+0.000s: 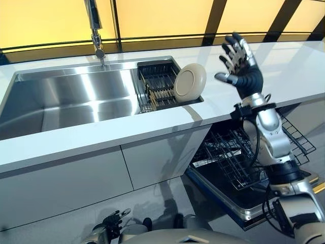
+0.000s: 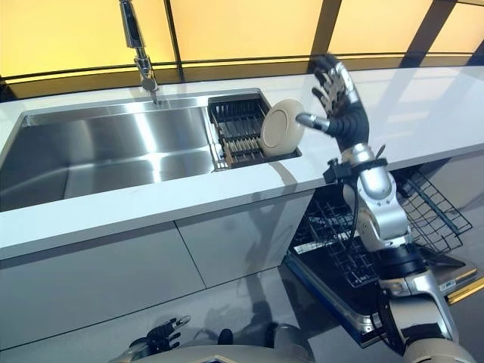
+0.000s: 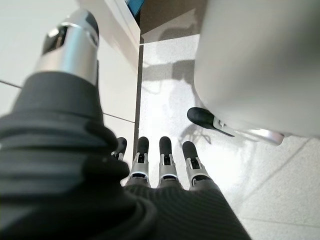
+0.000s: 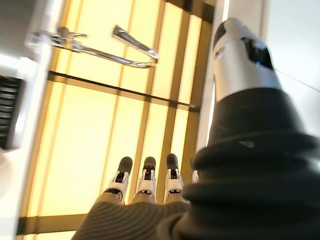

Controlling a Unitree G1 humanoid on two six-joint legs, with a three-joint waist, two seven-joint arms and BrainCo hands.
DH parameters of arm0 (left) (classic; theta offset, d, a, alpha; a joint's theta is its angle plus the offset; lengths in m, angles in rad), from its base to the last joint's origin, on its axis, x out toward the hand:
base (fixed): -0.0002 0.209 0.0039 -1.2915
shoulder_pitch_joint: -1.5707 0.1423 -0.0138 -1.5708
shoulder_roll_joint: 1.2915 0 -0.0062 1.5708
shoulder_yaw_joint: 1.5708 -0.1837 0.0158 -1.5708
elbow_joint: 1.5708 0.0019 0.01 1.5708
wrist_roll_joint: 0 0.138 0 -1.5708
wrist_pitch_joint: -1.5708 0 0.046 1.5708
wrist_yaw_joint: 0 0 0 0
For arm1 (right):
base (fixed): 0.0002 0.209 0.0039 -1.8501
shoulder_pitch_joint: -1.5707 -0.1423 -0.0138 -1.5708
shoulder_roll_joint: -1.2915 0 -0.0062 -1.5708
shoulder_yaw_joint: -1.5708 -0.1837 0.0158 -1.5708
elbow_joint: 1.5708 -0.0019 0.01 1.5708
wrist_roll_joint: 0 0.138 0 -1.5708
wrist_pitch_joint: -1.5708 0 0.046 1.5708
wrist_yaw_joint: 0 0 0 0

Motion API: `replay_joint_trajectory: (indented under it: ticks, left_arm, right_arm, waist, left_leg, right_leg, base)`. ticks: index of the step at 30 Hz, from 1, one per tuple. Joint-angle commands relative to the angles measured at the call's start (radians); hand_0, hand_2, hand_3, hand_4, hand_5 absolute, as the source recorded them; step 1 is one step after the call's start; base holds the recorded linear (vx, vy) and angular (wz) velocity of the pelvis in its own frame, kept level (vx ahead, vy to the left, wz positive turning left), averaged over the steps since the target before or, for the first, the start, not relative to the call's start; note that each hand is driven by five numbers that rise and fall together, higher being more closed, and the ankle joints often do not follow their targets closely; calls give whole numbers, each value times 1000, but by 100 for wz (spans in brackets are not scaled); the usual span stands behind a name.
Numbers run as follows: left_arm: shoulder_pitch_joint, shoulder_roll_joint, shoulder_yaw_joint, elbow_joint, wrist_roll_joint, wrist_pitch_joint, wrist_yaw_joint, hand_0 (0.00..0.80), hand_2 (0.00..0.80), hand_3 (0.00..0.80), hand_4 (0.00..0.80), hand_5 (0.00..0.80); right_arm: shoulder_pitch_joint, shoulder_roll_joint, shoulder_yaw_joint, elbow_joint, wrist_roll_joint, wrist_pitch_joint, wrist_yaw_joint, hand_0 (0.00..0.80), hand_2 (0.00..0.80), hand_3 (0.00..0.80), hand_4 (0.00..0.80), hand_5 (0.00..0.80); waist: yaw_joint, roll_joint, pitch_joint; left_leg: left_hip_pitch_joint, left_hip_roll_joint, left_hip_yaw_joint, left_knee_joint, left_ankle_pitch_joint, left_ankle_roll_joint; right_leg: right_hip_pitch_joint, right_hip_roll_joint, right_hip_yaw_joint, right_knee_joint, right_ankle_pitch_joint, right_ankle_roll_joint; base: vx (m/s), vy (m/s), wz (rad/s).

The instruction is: Take plates into dishwasher

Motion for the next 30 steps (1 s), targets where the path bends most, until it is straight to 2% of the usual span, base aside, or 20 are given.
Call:
replay_joint_trajectory:
  ticks: [1,4,8,17,22,24,26,28,29,30]
  left_arm:
    - [-75,-4,-30,33,7,8,-28,0,0,0,0,0]
    - [-76,-6,-32,42,-6,-5,-43,0,0,0,0,0]
    - [-64,-4,-51,34,9,-2,-48,0,0,0,0,0]
    - [-84,5,-100,-24,13,22,-34,0,0,0,0,0]
    - [-94,11,-113,-40,11,33,-30,0,0,0,0,0]
    - [-100,8,-111,-44,-4,29,-16,0,0,0,0,0]
    - [-106,11,-106,-54,-8,27,-7,0,0,0,0,0]
    - [-111,15,-103,-53,-16,19,-9,0,0,0,0,0]
    - [-113,19,-99,-58,-26,23,-9,0,0,0,0,0]
    - [-114,21,-95,-67,-35,31,-6,0,0,0,0,0]
  right_arm:
    - [-182,-76,-43,129,70,14,-16,0,0,0,0,0]
    - [-242,-97,-27,235,87,22,-10,0,0,0,0,0]
    - [-279,-112,-9,318,83,59,-8,0,0,0,0,0]
    - [-367,-135,60,472,47,147,9,0,0,0,0,0]
    - [-382,-155,76,515,40,177,16,0,0,0,0,0]
    - [-391,-163,88,530,34,188,33,0,0,0,0,0]
    - [-402,-166,107,546,30,196,69,0,0,0,0,0]
    - [-405,-161,134,558,7,198,83,0,0,0,0,0]
    - [-395,-156,146,550,-3,206,82,0,0,0,0,0]
    - [-386,-151,152,546,-6,210,79,0,0,0,0,0]
  waist:
    - [0,-17,6]
    - [14,-22,-5]
    - [33,-27,-17]
    - [52,-19,4]
    - [45,-20,14]
    - [41,-24,24]
    - [35,-34,29]
    - [38,-41,41]
    - [46,-49,58]
    - [52,-54,70]
  left_leg:
    - [139,-68,11,-12,-136,-15]
    - [139,-61,14,-12,-127,-26]
    - [139,-49,53,-12,-127,-37]
    - [120,-36,82,4,-113,-44]
    - [113,-21,111,37,-127,-49]
    - [106,-15,112,82,-144,-58]
    - [95,-6,115,189,-152,-77]
    - [49,9,122,342,-91,-98]
    - [-13,27,133,431,-36,-109]
    - [-59,51,150,460,-11,-114]
  right_leg:
    - [99,51,-17,-178,245,-77]
    - [164,64,-8,-231,239,-90]
    - [240,68,-15,-268,219,-99]
    - [280,72,-13,-234,165,-115]
    - [288,73,-18,-216,143,-125]
    - [292,77,-11,-211,135,-136]
    - [296,82,-3,-214,129,-156]
    - [308,83,-12,-214,122,-177]
    - [325,81,-12,-213,119,-187]
    - [336,79,-10,-211,115,-190]
  base:
    - [99,-89,63]
    - [115,-107,36]
    - [101,-85,-4]
    - [33,-56,-8]
    - [43,-89,2]
    - [11,-153,1]
    - [3,-131,2]
    - [-5,-121,3]
    - [3,-128,8]
    - [18,-113,8]
